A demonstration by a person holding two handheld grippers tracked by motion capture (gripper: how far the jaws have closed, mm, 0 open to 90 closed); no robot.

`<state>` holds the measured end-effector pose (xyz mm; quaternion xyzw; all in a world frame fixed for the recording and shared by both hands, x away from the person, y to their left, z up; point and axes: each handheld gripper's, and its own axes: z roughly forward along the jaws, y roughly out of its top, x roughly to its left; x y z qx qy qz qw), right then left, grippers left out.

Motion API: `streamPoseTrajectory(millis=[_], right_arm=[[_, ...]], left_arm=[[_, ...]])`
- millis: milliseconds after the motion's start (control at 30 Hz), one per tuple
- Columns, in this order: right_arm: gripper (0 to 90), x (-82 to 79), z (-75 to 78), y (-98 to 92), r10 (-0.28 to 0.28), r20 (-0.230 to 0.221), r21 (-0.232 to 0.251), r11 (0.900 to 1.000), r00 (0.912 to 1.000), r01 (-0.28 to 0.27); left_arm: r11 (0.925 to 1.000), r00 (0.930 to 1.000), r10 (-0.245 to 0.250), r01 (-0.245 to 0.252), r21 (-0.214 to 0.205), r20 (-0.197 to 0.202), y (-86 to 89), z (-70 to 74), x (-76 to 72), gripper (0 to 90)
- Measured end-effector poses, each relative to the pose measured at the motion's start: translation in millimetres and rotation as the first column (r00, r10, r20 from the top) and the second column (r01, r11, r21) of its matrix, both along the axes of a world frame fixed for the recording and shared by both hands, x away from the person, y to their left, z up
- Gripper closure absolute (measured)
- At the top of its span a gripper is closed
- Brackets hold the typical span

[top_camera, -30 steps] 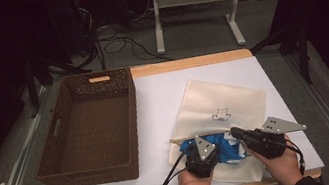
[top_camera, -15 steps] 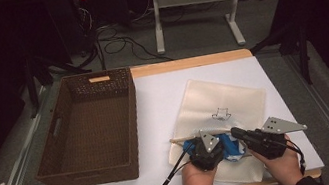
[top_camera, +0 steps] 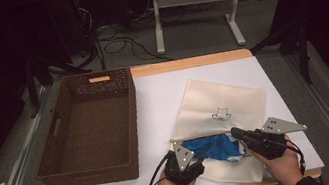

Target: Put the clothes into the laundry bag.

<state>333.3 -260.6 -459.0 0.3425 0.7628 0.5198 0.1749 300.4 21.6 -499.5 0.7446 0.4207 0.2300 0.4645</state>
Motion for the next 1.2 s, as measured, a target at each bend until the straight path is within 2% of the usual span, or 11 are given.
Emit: streamPoseTrajectory(millis=[67,167,333,400,467,833,933,1000,1067,1133,1200], right_arm=[[88.7,-0.3,0.2,-0.1,-0.001,-0.001,0.000,1.0000,1.0000,0.001],[88.7,-0.4,0.2,-0.3,0.000,-0.002,0.001,1.0000,1.0000,0.000],[88.8,-0.4,0.2,-0.4,0.001,-0.001,0.001,1.0000,1.0000,-0.001],[88.8,-0.2,0.2,-0.4,0.001,-0.003,0.002,1.0000,1.0000,-0.001],[88.8,-0.2,0.2,0.0,0.002,-0.002,0.000,1.0000,1.0000,-0.002],[88.7,0.3,0.2,-0.2,0.005,0.000,0.003,1.0000,1.0000,-0.005],[88.7,0.9,0.4,-0.8,0.006,0.001,0.004,1.0000,1.0000,-0.006],[88.8,1.0,0.6,-1.5,0.006,0.001,0.007,1.0000,1.0000,-0.006],[88.7,1.3,0.7,-2.1,0.007,0.000,0.012,0.9999,1.0000,-0.007],[88.7,1.2,0.7,-2.2,0.007,-0.001,0.012,0.9999,1.0000,-0.007],[88.7,0.5,0.8,-2.2,0.007,-0.004,0.013,0.9999,1.0000,-0.007]], left_arm=[[0.9999,0.9997,0.017,-0.017,0.004,-0.016,5.0,-3.0,2.5,40.5],[0.9995,0.9968,0.019,-0.017,0.025,-0.078,6.8,-10.1,8.0,47.5],[0.9972,0.9926,0.006,0.003,0.075,-0.121,-0.3,-15.8,9.5,73.7],[0.9978,0.9930,-0.012,0.019,0.064,-0.117,-4.6,-15.3,9.5,85.6],[0.9978,0.9926,-0.030,0.037,0.055,-0.118,-10.3,-13.7,10.6,89.2],[0.9962,0.9919,-0.087,0.087,-0.001,-0.092,-56.0,-5.8,28.9,89.6],[0.9937,0.9915,-0.109,0.106,-0.035,-0.071,-65.8,-5.1,35.3,89.6],[0.9941,0.9930,-0.102,0.099,-0.043,-0.060,-69.1,-6.5,39.2,89.6],[0.9951,0.9927,-0.094,0.092,-0.036,-0.076,-70.5,-11.2,43.3,88.8],[0.9957,0.9912,-0.090,0.088,-0.030,-0.097,-68.9,-14.0,44.1,79.0],[0.9949,0.9907,-0.089,0.084,-0.056,-0.103,-62.6,-13.8,41.2,69.2]])
